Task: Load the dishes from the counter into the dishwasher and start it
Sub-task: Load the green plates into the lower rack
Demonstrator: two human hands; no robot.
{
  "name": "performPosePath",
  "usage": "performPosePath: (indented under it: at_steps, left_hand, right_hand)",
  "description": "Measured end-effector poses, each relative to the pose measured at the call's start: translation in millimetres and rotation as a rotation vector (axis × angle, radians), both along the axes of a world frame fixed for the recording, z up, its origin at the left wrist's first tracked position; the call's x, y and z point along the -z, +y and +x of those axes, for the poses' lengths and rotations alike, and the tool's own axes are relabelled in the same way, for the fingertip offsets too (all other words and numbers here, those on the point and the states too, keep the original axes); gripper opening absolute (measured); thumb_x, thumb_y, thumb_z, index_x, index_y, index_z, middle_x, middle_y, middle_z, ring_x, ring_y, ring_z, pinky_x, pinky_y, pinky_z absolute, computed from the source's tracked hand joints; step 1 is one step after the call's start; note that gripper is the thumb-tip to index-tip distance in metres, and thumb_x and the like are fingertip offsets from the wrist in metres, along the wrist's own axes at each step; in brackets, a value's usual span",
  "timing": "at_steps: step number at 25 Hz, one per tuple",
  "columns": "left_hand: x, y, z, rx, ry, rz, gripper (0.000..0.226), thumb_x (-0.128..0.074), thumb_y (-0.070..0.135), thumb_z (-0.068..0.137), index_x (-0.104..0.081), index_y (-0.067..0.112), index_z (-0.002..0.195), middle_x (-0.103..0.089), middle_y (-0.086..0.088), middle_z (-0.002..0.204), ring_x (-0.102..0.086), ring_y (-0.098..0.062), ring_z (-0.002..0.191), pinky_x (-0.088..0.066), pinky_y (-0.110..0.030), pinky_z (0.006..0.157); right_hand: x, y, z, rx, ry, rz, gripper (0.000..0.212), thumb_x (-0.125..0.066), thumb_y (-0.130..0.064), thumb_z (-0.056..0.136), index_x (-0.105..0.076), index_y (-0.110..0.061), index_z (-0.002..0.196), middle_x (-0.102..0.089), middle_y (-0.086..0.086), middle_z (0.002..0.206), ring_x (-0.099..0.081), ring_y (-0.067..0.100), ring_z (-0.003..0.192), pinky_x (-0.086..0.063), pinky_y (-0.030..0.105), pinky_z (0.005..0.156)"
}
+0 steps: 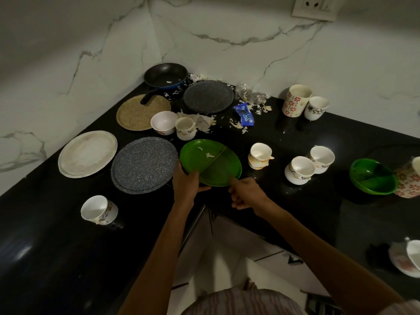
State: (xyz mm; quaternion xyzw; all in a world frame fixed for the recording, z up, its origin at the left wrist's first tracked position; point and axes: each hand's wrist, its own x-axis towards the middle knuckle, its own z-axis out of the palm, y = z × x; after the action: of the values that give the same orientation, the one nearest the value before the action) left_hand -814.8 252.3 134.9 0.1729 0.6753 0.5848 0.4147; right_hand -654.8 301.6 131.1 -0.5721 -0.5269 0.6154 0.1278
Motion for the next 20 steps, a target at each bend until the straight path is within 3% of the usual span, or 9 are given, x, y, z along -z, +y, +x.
performPosePath:
  at_steps: [2, 4, 6, 7, 8, 10, 14, 17, 20]
  left_hand:
    - [-3, -2, -2, 0.004, 0.076, 0.038, 0.057, -0.054, 0.002, 0.091, -0.04, 0.023, 0.143, -0.051, -0.009, 0.135, -0.059, -0.031, 0.112, -0.059, -0.036, 0.053]
    - [-9, -5, -2, 0.022, 0.138, 0.081, 0.057, -0.051, 0.0, 0.091, -0.041, 0.023, 0.142, -0.052, -0.007, 0.132, -0.059, -0.028, 0.11, -0.058, -0.036, 0.052]
    - [-13, -7, -2, 0.056, 0.188, 0.103, 0.057, -0.049, -0.002, 0.091, -0.042, 0.026, 0.14, -0.054, -0.004, 0.128, -0.06, -0.025, 0.107, -0.059, -0.038, 0.053]
    - [-16, -9, -2, 0.073, 0.208, 0.106, 0.057, -0.048, -0.002, 0.09, -0.043, 0.027, 0.139, -0.056, -0.003, 0.125, -0.061, -0.024, 0.106, -0.059, -0.041, 0.054]
    - [-18, -12, -4, 0.091, 0.23, 0.106, 0.057, -0.047, -0.003, 0.09, -0.044, 0.028, 0.138, -0.057, -0.003, 0.124, -0.062, -0.024, 0.105, -0.06, -0.044, 0.056]
    - [-20, -15, -9, 0.124, 0.255, 0.105, 0.06, -0.046, -0.004, 0.09, -0.044, 0.03, 0.139, -0.06, -0.003, 0.122, -0.064, -0.024, 0.104, -0.06, -0.049, 0.058]
    - [-21, -25, -19, 0.122, 0.291, 0.073, 0.056, -0.051, 0.002, 0.09, -0.046, 0.033, 0.137, -0.062, 0.004, 0.115, -0.065, -0.019, 0.1, -0.06, -0.052, 0.063]
    - [-18, -35, -20, 0.054, 0.489, 0.085, 0.052, -0.054, 0.009, 0.092, -0.045, 0.03, 0.139, -0.062, 0.012, 0.11, -0.064, -0.016, 0.1, -0.06, -0.052, 0.067]
    - [-23, -36, -21, -0.01, 0.609, 0.105, 0.058, -0.051, 0.003, 0.094, -0.037, 0.02, 0.147, -0.058, 0.013, 0.114, -0.059, -0.008, 0.103, -0.056, -0.045, 0.088]
  right_hand:
    - [5, 4, 2, -0.091, -0.23, 0.424, 0.04, -0.056, -0.038, 0.096, -0.06, -0.006, 0.072, -0.059, 0.006, 0.059, -0.058, 0.014, 0.051, -0.047, 0.026, 0.052]
    - [-2, 2, -9, -0.143, -0.163, 0.741, 0.028, -0.057, -0.03, 0.096, -0.063, -0.007, 0.083, -0.065, 0.008, 0.076, -0.06, 0.015, 0.065, -0.045, 0.027, 0.059]
    - [-9, 3, -31, -0.378, -0.045, 0.831, 0.027, -0.047, -0.026, 0.102, -0.063, -0.011, 0.117, -0.064, 0.01, 0.12, -0.061, 0.02, 0.107, -0.046, 0.034, 0.092]
    - [-9, 6, -43, -0.532, -0.034, 0.831, 0.037, -0.039, -0.027, 0.105, -0.052, -0.013, 0.136, -0.051, 0.009, 0.142, -0.046, 0.02, 0.131, -0.033, 0.038, 0.111]
    - [-9, 9, -53, -0.642, -0.03, 0.818, 0.045, -0.032, -0.03, 0.106, -0.037, -0.016, 0.148, -0.034, 0.005, 0.156, -0.027, 0.017, 0.145, -0.015, 0.041, 0.119]
    - [-5, 19, -66, -0.735, -0.017, 0.787, 0.051, -0.022, -0.035, 0.107, -0.014, -0.025, 0.156, -0.01, -0.005, 0.164, 0.0, 0.013, 0.15, 0.004, 0.044, 0.118]
    - [10, 36, -70, -0.8, -0.251, 0.949, 0.054, -0.016, -0.043, 0.105, 0.004, -0.032, 0.155, 0.006, -0.01, 0.163, 0.011, 0.014, 0.149, 0.012, 0.057, 0.114]
    - [18, 44, -63, -0.715, -0.659, 0.923, 0.058, -0.014, -0.043, 0.105, 0.003, -0.021, 0.156, 0.008, -0.001, 0.164, 0.012, 0.018, 0.15, 0.002, 0.062, 0.117]
    - [11, 39, -56, -0.506, -0.698, 0.867, 0.057, -0.016, -0.038, 0.106, -0.008, -0.012, 0.156, 0.0, 0.005, 0.164, 0.004, 0.021, 0.151, -0.001, 0.053, 0.121]
